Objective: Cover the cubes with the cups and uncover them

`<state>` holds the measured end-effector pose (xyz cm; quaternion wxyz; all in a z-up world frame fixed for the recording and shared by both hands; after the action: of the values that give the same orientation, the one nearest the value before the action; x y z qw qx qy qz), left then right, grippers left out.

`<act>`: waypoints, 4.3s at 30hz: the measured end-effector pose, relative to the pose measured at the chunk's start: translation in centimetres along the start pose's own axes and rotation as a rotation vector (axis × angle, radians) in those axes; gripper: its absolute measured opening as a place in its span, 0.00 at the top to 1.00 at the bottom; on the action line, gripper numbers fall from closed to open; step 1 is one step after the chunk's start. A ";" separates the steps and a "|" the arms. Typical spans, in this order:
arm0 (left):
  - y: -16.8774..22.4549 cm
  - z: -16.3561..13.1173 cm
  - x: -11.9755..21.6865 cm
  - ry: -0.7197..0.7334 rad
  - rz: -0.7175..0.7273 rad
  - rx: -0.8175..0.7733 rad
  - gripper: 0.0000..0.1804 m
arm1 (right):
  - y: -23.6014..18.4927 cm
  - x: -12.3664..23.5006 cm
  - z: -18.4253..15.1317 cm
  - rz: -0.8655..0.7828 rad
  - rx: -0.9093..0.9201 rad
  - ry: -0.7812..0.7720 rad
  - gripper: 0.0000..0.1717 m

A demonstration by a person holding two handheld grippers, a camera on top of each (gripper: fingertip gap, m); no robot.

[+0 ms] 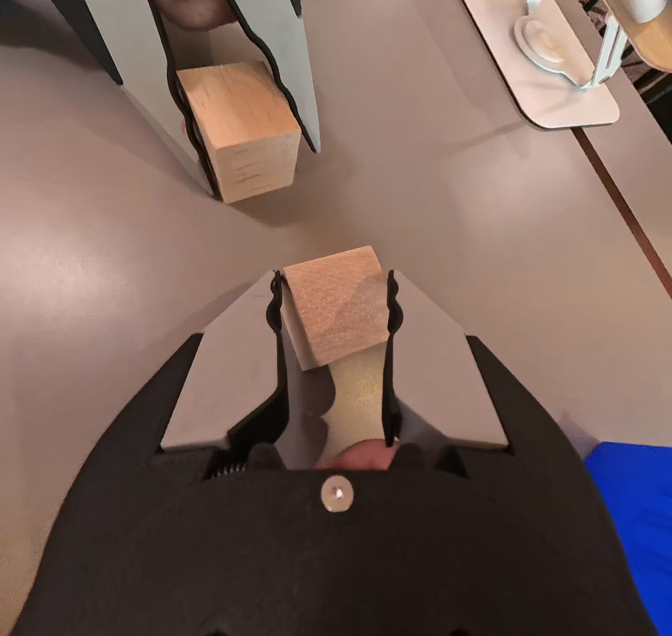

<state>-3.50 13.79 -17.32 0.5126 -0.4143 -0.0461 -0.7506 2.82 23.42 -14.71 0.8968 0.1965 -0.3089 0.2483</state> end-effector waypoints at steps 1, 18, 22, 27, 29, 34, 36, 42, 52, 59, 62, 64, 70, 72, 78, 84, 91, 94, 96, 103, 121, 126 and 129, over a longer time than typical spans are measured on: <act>0.0 -0.1 0.1 -0.002 0.006 -0.003 0.62 | 0.1 0.3 -0.3 -0.009 0.002 -0.016 0.68; -0.6 0.3 -0.4 0.032 0.064 -0.030 0.63 | -0.6 1.9 3.1 -0.004 0.005 0.174 0.79; -0.7 1.9 -2.0 0.037 0.099 -0.044 0.62 | -1.0 0.4 2.6 -0.020 0.054 0.097 0.81; -0.1 1.9 -1.2 0.016 0.125 -0.122 0.61 | -0.5 -0.3 0.4 -0.059 0.089 -0.037 0.85; -0.1 1.3 -0.7 0.006 0.122 -0.113 0.61 | -0.5 0.2 -0.1 -0.064 0.090 -0.055 0.86; -0.5 0.5 -0.3 0.004 0.102 -0.071 0.61 | -0.9 1.9 0.6 -0.054 0.127 0.023 0.92; -0.8 0.6 -0.7 0.014 0.112 -0.060 0.61 | -1.2 2.6 1.9 -0.045 0.117 0.100 0.92; -0.8 1.6 -1.6 0.042 0.148 -0.079 0.61 | 1.0 3.4 2.6 -0.193 0.056 0.134 0.89; 0.1 2.1 -1.7 0.054 0.114 -0.090 0.61 | 1.1 2.7 4.5 -0.245 0.071 0.221 0.88; 0.3 2.1 -1.7 0.065 0.095 -0.059 0.61 | 0.9 2.1 4.6 -0.204 0.035 0.242 0.89; 0.3 1.9 -1.4 0.077 0.076 -0.037 0.55 | 1.2 2.3 5.0 -0.221 0.024 0.273 0.89; 0.4 2.0 -1.1 0.087 0.074 -0.032 0.53 | 1.4 2.6 5.2 -0.240 0.014 0.294 0.89; -0.4 1.7 1.4 0.060 0.180 0.059 0.52 | 2.1 2.9 5.2 -0.258 -0.027 0.335 0.89; -1.6 0.3 4.0 0.001 0.315 0.212 0.55 | 2.2 3.0 5.2 -0.257 -0.039 0.344 0.89; -5.5 -3.2 20.9 0.221 0.852 0.756 0.64 | 2.7 3.5 5.8 -0.284 -0.090 0.389 0.89; -10.7 -16.3 31.4 0.057 1.089 1.088 0.62 | 2.3 4.0 6.6 -0.288 -0.085 0.428 0.88; -9.9 -25.2 25.3 -0.339 0.890 1.208 0.55 | 2.3 3.9 6.6 -0.295 -0.082 0.417 0.88; -9.7 -26.7 24.1 -0.449 0.829 1.230 0.66 | 2.4 4.1 6.6 -0.294 -0.090 0.426 0.88; -10.0 -26.5 24.1 -0.458 0.822 1.169 0.68 | 2.4 4.1 6.5 -0.293 -0.094 0.426 0.88; -12.0 -22.4 29.1 -0.287 1.044 0.971 0.68 | 2.3 4.0 6.6 -0.295 -0.082 0.416 0.88; -2.2 -1.9 9.7 -0.016 0.244 0.343 0.68 | 2.8 4.2 6.5 -0.320 -0.102 0.441 0.88; -0.4 -2.0 6.2 -0.074 0.010 0.181 0.68 | 2.7 4.1 6.5 -0.321 -0.087 0.427 0.88; -0.8 -1.8 5.6 -0.082 -0.076 0.123 0.68 | 2.7 4.1 6.5 -0.319 -0.084 0.427 0.88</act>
<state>-5.94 9.12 -14.47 0.5058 -0.4103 -0.1289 -0.7478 1.15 23.61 -6.74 0.9768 0.1484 -0.0879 0.1266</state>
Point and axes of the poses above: each gripper's, where its closed fingertips meet, x back along the fingers, z out of its top, y = z × x across the jaws, the point moved 3 cm from there along x, back along the fingers, and after that the axes turned 5 degrees about z, right-handed, at the moved point
